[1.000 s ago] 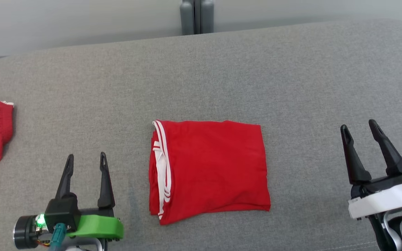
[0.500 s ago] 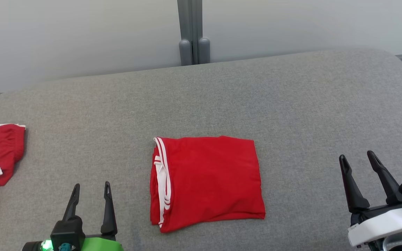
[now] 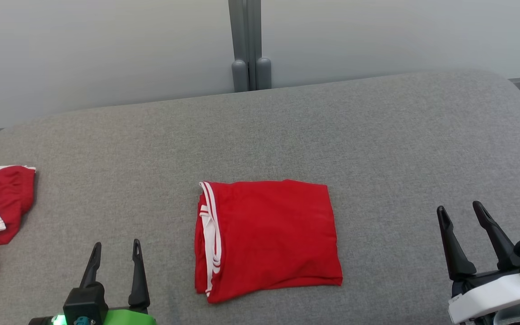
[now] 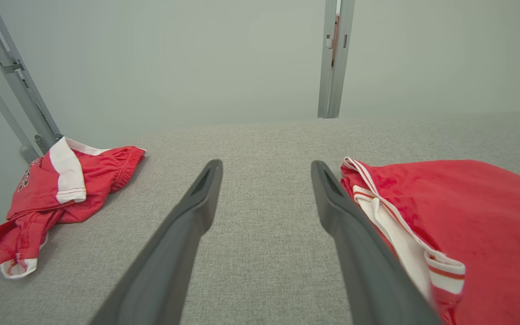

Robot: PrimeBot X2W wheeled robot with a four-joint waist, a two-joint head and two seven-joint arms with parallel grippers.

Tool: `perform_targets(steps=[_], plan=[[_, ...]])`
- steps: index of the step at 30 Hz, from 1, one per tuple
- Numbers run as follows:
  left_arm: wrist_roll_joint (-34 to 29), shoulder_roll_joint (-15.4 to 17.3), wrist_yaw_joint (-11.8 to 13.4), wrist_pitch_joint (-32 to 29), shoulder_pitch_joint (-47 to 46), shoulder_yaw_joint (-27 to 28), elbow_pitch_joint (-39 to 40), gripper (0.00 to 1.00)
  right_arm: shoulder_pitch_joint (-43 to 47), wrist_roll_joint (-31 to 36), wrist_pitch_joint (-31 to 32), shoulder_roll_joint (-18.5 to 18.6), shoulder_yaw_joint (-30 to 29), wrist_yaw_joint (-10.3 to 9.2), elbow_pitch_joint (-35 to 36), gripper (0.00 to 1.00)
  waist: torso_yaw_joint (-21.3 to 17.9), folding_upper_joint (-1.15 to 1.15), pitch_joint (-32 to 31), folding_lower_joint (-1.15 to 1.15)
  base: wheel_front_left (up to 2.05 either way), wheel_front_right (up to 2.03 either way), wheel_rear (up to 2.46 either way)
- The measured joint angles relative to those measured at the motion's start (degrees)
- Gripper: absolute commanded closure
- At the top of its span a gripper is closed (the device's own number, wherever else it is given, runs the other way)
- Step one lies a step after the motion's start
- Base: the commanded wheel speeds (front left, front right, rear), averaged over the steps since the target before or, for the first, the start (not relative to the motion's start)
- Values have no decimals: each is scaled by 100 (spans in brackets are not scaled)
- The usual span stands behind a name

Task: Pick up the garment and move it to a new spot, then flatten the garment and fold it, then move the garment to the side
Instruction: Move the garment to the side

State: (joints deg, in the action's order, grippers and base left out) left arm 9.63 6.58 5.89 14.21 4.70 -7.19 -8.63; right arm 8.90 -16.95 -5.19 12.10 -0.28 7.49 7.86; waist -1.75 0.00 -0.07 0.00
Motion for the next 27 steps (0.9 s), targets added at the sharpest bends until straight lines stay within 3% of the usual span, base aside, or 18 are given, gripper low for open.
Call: perform_targets(steps=[15, 27], plan=[[-34, 51, 24, 56, -478, -38, 330, 0, -210, -99, 18, 102, -14, 1, -88, 0, 196, 0, 399, 0, 0, 0, 0], [-179, -171, 15, 77, -1397, -260, 638, 0, -1351, -583, 13, 259, 1234, 0, -1449, 0, 695, 0, 1437, 0, 0, 0, 0]])
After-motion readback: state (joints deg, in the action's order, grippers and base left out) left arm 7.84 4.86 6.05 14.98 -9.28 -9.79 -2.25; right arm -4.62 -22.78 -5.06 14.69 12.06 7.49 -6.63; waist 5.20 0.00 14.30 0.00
